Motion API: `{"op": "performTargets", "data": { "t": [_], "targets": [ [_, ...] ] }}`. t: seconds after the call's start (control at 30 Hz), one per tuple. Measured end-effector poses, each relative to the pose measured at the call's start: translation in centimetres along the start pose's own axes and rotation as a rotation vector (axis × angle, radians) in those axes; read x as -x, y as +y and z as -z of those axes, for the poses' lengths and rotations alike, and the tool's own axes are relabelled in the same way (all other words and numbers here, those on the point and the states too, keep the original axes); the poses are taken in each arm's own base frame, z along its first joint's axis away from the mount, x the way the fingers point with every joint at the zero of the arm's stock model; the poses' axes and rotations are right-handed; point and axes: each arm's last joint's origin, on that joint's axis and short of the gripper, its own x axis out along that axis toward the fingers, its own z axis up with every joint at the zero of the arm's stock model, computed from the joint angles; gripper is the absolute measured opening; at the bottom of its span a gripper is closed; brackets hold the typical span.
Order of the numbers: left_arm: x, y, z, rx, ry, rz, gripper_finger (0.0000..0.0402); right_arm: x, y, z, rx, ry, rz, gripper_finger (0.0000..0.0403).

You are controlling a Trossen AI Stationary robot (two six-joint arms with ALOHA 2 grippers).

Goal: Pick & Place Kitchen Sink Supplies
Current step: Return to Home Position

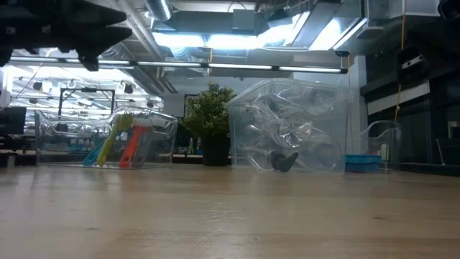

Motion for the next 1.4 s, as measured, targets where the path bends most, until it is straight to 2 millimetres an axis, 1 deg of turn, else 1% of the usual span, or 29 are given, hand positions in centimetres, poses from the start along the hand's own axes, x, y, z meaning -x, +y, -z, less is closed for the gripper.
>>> {"op": "performTargets", "data": {
  "t": [0.1,0.4,0.6,0.83,1.03,1.3,1.4],
  "targets": [
    [0.3,0.2,-0.1,-0.012,0.008,0.009,0.0152,0.0,0.0,0.0,0.0,0.0,0.0,0.0032],
    [1.1,1.1,-1.3,-0.068,-0.024,0.092,0.0152,0.0,0.0,0.0,0.0,0.0,0.0,0.0032],
    [1.9,1.9,-1.6,-0.084,-0.006,0.093,0.0152,0.0,0.0,0.0,0.0,0.0,0.0,0.0032],
    [2.9,2.6,-1.2,-0.085,0.056,0.09,0.0152,0.0,0.0,0.0,0.0,0.0,0.0,0.0032],
    [3.7,3.1,-1.3,-0.092,0.052,0.089,0.0152,0.0,0.0,0.0,0.0,0.0,0.0,0.0032],
    [3.7,3.3,-0.6,-0.147,0.113,0.055,0.0152,0.0,0.0,0.0,0.0,0.0,0.0,0.0032],
    [3.8,3.3,-0.3,-0.166,0.139,0.068,0.0152,0.0,0.0,0.0,0.0,0.0,0.0,0.0032]
  ]
}}
